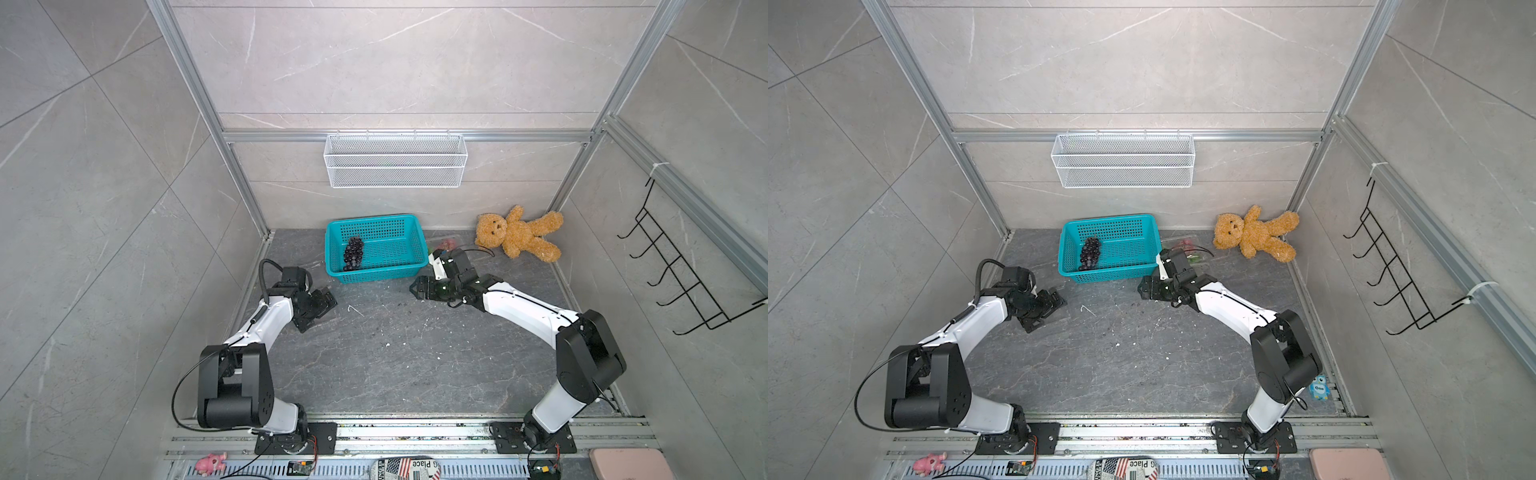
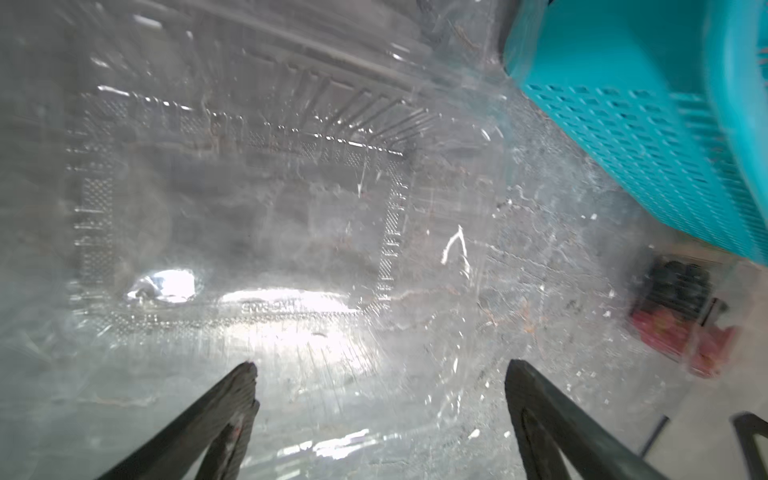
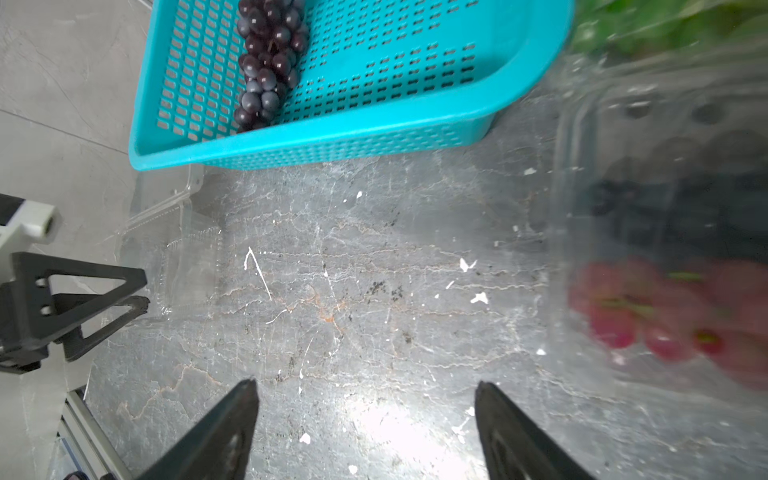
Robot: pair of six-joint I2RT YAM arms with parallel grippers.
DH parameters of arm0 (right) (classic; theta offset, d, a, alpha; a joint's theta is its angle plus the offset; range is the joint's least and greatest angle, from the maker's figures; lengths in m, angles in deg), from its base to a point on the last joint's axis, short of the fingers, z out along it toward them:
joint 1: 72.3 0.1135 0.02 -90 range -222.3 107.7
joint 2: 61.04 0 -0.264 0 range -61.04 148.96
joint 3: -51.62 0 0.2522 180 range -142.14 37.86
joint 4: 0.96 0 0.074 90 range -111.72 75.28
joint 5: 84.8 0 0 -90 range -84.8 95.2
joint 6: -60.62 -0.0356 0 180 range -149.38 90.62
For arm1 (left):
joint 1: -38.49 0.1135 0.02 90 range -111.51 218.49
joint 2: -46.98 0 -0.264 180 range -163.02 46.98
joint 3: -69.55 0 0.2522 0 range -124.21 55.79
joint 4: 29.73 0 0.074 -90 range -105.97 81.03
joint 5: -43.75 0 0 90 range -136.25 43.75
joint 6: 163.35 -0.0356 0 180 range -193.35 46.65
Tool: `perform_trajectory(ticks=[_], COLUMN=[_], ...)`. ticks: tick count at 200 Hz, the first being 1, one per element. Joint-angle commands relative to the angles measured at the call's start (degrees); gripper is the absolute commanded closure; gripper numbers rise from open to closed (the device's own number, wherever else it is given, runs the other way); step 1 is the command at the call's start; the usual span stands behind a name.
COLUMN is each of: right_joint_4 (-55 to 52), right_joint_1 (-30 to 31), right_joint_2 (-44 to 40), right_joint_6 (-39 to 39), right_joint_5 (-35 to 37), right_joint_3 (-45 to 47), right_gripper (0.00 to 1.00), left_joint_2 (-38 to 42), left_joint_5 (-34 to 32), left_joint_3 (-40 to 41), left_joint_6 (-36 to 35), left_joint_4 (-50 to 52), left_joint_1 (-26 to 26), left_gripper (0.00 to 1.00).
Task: Pack grapes into containers
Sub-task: Pick up the packing box from the center of the board.
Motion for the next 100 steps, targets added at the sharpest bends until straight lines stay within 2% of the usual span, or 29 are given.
perform_trajectory(ticks=[1,45,100], right_joint_4=[-1.38,-2.44,-8.11], right_joint_1=[3.22,10.51,16.42], right_joint_2=[3.03,12.94,26.69], right_joint_6=[-2.02,-4.30,-3.24], right_joint_5=[0.72,1.70,1.52], right_joint_3=[-3.19,-12.39,-30.32], right_gripper=[0.18,0.23,0.37], left_joint_2=[5.15,10.56,16.03], left_joint_5=[3.10,6.33,6.83], left_joint_3=[2.61,11.86,16.89], left_joint_6=[3.69,9.11,10.74], left_joint_4=[-5.61,-11.94,-13.19], left_joint_1=[0.24,0.21,0.22], left_gripper=[0.04,0.04,0.04])
